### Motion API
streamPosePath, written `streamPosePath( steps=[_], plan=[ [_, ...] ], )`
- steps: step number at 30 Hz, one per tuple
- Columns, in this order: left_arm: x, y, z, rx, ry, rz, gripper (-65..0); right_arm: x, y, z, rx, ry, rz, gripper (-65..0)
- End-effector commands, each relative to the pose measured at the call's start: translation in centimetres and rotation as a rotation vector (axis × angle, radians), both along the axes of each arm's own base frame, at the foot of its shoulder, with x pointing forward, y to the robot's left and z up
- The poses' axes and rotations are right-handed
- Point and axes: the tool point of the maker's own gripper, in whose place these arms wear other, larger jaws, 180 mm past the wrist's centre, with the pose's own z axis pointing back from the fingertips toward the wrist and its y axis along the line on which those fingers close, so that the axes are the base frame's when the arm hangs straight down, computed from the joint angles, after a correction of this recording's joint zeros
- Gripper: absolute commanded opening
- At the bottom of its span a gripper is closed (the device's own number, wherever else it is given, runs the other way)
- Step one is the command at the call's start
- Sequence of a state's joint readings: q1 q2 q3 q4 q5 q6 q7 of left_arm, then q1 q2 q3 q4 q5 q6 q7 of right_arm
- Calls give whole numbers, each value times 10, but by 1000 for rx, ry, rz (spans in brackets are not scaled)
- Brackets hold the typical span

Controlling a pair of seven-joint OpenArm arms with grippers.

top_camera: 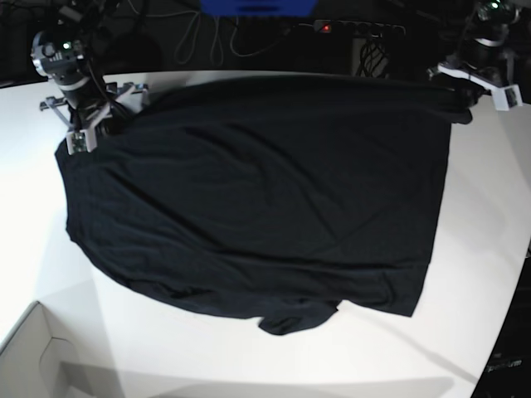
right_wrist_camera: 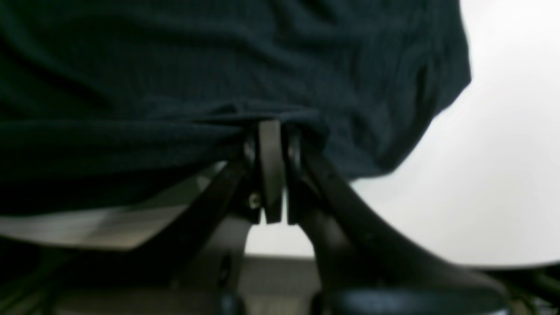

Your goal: Layout the t-shirt on the table in an organized manner, then fold the t-shirt properly

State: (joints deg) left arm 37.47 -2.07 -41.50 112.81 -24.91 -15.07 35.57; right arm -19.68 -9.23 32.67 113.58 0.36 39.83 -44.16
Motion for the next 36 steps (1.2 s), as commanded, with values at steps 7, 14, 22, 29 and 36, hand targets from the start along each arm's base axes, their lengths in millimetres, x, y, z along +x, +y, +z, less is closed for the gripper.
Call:
streamPosePath(
  steps=[7, 14, 22, 29, 36],
  plan=[
    [4, 30, 17, 49, -14, 70, -650, 23, 9, 11, 16, -69, 30, -650],
    [10, 29, 13, 35, -22, 74, -650, 40, 14, -1, 66, -67, 25, -650],
    [13, 36, -5, -2, -5, 105, -650, 58, 19, -5, 103, -79, 26, -650],
    [21, 35, -2, -5, -27, 104, -620, 66, 27, -13, 135, -70, 38, -650],
    [21, 37, -13, -30, -10, 120, -533, 70, 43, -14, 148, -69, 85, -650]
  ],
)
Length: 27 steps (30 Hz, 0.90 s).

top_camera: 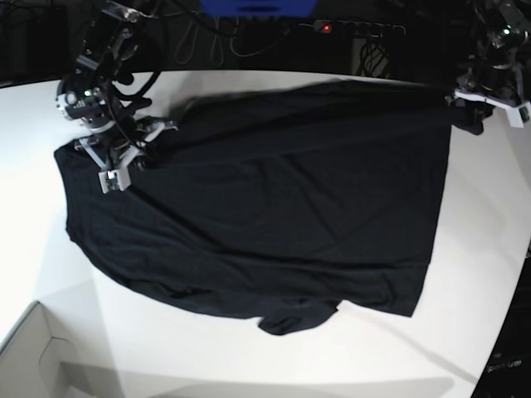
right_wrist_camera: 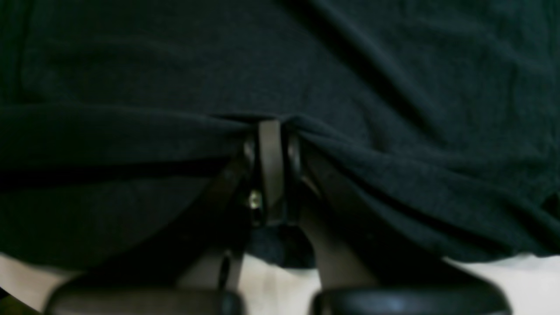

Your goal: Layout the t-shirt on the table in an organized manner, then fold the t-shirt properly

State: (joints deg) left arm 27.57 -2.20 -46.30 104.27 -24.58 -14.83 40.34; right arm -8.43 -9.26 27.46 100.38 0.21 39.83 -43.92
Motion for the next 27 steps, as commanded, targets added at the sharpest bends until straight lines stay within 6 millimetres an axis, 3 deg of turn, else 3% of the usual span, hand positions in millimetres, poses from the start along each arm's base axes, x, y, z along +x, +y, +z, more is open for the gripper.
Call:
streamPosePath(
  steps=[1, 14, 25, 27],
  plan=[
    [6, 5, 10, 23, -33, 0, -524, 8, -2, 11, -1, -48, 0, -650],
    [11, -5, 8, 8, -38, -22, -517, 9, -14, 13, -32, -50, -2, -650],
    [-20, -5, -3, 8, 41, -31, -511, 7, -22, 13, -53, -42, -1, -650],
    [-19, -12, -3, 6, 39, -83, -462, 6, -21, 12, -51, -39, -1, -650]
  ],
)
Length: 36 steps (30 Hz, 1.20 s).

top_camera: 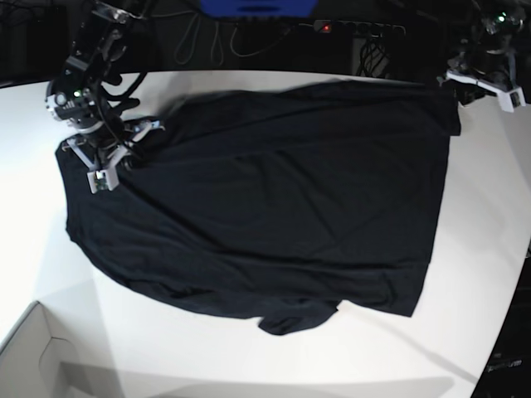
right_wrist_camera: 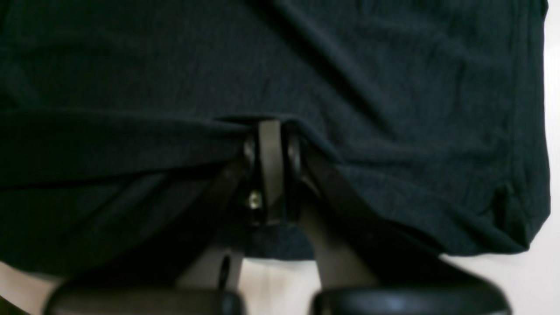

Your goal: Layout the t-shirt on the table in an organized manner, then fold the t-shirt properly

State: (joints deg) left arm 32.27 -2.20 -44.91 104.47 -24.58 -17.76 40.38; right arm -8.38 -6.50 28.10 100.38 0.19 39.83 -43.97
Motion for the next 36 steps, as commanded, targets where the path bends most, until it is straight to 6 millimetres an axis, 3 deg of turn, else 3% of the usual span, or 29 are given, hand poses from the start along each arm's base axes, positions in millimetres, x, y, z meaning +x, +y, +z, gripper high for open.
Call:
streamPosePath(
  steps=[1, 4, 6, 8, 10, 13, 23, 31, 33, 36],
  plan=[
    [6, -2, 10, 15, -40, -49, -414, 6, -1, 9, -2, -39, 2, -650],
    [7, -13, 8, 9, -40, -128, -243, 5, -1, 8, 0, -35, 2, -644],
    [7, -16, 9, 7, -43, -147, -149, 4, 0, 8, 1, -33, 1, -598],
    [7, -16, 9, 7, -43, -147, -86, 3, 0, 7, 1, -30, 1, -534],
    [7, -16, 9, 7, -43, -147, -63, 1, 0, 6, 1, -26, 1, -479],
    [7, -16, 8, 4, -41, -144, -62, -3, 0, 4, 2, -20, 1, -435],
    [-8, -10, -23, -54, 19, -103, -65, -9, -1, 0, 0, -3, 2, -431],
    [2, -12, -21, -57, -1, -107, -66, -10, -1, 0, 0, -3, 2, -430],
    [3, -12, -21, -58, -5, -107, -93, -10, -1, 0, 0, -3, 2, -430],
    [5, -11, -22, -63, -9, -103, -204, -10, -1, 0, 0, -1, 2, -430]
  ],
)
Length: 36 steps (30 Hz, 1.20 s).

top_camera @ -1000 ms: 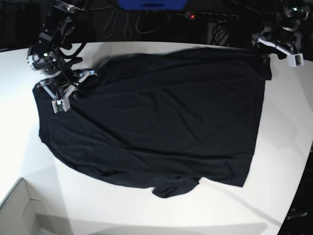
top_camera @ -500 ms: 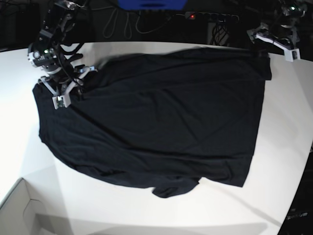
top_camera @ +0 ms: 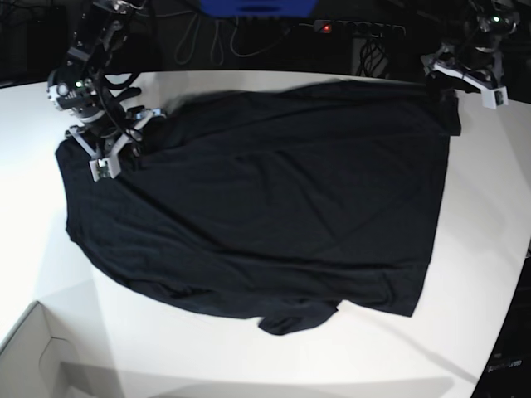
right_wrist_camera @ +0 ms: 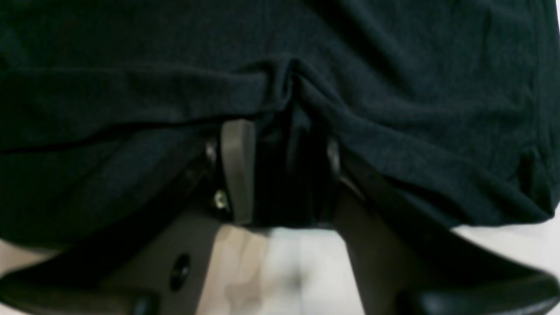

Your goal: Layout the t-shirt on the table in an organized manner, then fold the t-shirt properly

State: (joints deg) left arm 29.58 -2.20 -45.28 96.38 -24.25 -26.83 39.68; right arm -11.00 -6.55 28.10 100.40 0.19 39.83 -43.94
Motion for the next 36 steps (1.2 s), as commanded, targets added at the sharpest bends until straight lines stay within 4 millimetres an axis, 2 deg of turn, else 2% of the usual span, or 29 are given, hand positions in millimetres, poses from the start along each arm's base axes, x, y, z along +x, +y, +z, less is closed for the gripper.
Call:
streamPosePath(
  steps=[1, 4, 7, 14, 27, 31, 36],
  plan=[
    [8, 4, 9, 14, -38, -5, -238, 9, -1, 11, -1, -47, 2, -430],
    [13, 3, 10, 10, -47, -4, -323, 9, -1, 11, -1, -47, 2, -431],
    [14, 4, 10, 12, -46, -2, -330, 9, -1, 11, -1, -47, 2, -431],
    [4, 5, -5, -14, -8, 18, -332, 9, -1, 11, -2, -47, 2, -429],
    [9, 4, -6, -23, -15, 18, -336, 9, 0, 11, -2, -46, 7, -429],
    [11, 2, -13, -41, -8, 21, -406, 8, -1, 11, -1, -45, 2, -422],
    [14, 1, -12, -42, -13, 19, -445, 8, -1, 10, -1, -43, 2, -349]
  ],
)
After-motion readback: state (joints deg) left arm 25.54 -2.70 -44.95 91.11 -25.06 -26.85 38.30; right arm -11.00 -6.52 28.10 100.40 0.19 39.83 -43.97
